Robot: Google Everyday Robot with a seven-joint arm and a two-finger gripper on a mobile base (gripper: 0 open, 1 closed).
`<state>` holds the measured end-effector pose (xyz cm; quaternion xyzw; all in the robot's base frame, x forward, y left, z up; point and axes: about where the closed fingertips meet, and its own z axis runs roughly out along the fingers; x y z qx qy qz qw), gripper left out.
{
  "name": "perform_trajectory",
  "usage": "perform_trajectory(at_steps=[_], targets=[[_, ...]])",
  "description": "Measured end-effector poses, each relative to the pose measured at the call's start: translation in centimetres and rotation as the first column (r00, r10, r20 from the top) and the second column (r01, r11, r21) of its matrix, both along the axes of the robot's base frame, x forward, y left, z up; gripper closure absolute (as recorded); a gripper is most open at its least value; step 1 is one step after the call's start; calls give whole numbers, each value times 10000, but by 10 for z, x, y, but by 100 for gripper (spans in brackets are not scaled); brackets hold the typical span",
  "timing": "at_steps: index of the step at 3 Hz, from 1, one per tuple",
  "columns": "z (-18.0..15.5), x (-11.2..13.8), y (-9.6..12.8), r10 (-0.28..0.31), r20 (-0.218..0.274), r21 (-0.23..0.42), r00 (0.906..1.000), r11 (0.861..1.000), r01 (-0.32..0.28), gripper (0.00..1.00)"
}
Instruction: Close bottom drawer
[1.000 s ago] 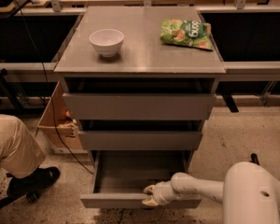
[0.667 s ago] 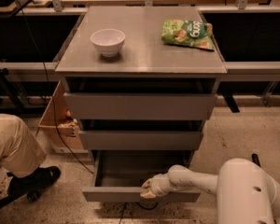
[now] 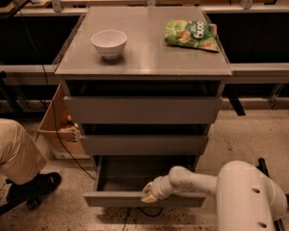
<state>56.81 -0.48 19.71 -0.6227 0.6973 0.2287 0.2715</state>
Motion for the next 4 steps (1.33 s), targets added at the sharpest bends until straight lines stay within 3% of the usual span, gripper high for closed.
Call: perform_trajectory(at_steps=[1,2,4], targets=[[-1,2,-2,27,32,2,10000,10000,-27,65],[2,11,1,111,187,15,9998,9999,-111,42],[23,60,39,578,994,17,9934,9983,-582,0]])
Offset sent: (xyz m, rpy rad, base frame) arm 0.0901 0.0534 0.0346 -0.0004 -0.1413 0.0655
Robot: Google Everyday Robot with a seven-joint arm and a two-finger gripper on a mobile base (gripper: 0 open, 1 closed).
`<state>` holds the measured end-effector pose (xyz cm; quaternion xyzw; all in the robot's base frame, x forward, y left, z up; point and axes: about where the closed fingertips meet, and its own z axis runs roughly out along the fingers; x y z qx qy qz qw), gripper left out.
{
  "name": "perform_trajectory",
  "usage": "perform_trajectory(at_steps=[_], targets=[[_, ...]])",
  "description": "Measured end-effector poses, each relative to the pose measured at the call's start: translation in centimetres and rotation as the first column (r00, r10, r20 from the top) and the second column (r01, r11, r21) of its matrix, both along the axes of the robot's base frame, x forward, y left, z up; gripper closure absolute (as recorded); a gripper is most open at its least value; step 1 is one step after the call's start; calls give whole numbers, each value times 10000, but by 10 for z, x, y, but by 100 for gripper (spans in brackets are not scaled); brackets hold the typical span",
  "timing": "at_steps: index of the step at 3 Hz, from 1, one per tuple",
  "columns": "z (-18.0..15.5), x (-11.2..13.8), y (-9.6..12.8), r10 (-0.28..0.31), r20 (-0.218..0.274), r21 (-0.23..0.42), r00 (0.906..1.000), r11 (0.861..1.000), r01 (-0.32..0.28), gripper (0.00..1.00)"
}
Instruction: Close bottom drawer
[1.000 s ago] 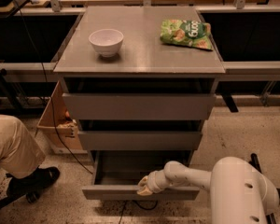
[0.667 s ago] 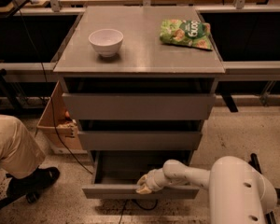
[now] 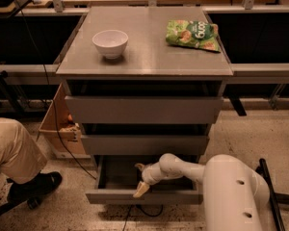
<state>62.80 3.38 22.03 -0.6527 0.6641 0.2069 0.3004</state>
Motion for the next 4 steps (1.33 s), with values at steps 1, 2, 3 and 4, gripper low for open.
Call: perform_trajectory(at_steps=[1,2,3,4], targets=[[1,10,9,192,174,-72,9997,9998,-191,21],[0,10,10,214,181,-85,9996,9997,-212,44],[-1,7,9,209,119,-75,9997,9998,-208,67],[4,2,9,210,118,-75,9997,9998,-209,91]])
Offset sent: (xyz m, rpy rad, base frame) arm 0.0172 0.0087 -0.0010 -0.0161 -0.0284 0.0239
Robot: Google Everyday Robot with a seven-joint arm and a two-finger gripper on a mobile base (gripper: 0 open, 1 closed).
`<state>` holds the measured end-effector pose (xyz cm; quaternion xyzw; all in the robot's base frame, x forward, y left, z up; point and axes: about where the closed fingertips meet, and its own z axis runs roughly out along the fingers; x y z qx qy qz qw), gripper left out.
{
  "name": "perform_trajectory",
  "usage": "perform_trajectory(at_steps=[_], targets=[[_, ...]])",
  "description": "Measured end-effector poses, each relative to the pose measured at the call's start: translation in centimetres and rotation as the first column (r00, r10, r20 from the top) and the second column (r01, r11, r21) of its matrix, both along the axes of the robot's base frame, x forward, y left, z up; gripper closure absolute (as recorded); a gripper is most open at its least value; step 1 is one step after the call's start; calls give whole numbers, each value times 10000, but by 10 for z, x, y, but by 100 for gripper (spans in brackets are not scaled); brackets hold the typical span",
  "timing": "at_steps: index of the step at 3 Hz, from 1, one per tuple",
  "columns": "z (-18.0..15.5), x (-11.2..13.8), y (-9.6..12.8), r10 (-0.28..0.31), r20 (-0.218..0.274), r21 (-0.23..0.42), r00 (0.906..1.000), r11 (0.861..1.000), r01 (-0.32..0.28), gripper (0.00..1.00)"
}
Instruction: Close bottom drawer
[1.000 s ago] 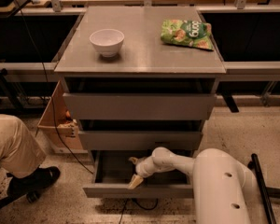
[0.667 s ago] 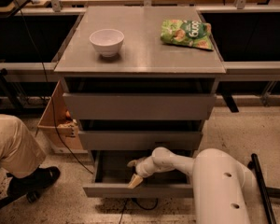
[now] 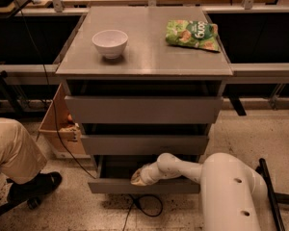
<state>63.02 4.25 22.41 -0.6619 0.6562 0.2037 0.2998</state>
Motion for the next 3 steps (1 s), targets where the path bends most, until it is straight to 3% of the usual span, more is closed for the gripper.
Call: perform_trajectory(at_steps=[1,2,3], targets=[[-9,0,-4,-28,-63,-7,10000,10000,28,100],[-14,-4,-8,-102,-118,114,9999,9999,103,100],[-20,-24,-24,-374,-430,516,9984,9979,396,100]])
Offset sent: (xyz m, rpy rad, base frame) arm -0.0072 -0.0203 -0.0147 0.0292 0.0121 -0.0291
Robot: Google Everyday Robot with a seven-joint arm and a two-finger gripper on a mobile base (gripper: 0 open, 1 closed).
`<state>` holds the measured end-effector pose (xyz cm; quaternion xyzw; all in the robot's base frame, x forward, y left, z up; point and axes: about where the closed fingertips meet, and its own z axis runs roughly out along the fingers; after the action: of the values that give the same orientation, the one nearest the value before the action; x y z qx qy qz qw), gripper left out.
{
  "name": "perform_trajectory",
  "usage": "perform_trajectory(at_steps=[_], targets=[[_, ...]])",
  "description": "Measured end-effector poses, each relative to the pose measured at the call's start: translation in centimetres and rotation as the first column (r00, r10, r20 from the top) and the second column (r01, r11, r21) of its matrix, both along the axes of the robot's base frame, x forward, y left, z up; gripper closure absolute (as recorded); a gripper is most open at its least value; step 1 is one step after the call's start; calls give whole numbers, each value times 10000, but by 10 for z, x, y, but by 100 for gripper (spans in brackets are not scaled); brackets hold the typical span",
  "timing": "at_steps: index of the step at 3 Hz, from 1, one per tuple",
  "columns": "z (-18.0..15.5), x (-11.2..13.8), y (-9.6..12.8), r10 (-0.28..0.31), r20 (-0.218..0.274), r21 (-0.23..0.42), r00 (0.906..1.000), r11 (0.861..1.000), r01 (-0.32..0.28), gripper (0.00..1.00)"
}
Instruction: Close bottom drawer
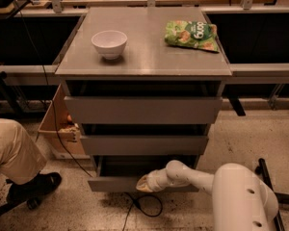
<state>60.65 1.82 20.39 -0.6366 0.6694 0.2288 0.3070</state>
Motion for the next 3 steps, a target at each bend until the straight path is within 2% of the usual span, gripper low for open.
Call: perform_trajectory(at_steps=[1,2,3], targets=[[2,-18,-22,-550,-203,359,9983,9978,557,100],[1,-21,-29,-645,-245,367,9976,9972,653,100],[-7,-38,-19,-1002,-575,1133,9933,9879,1063,100]])
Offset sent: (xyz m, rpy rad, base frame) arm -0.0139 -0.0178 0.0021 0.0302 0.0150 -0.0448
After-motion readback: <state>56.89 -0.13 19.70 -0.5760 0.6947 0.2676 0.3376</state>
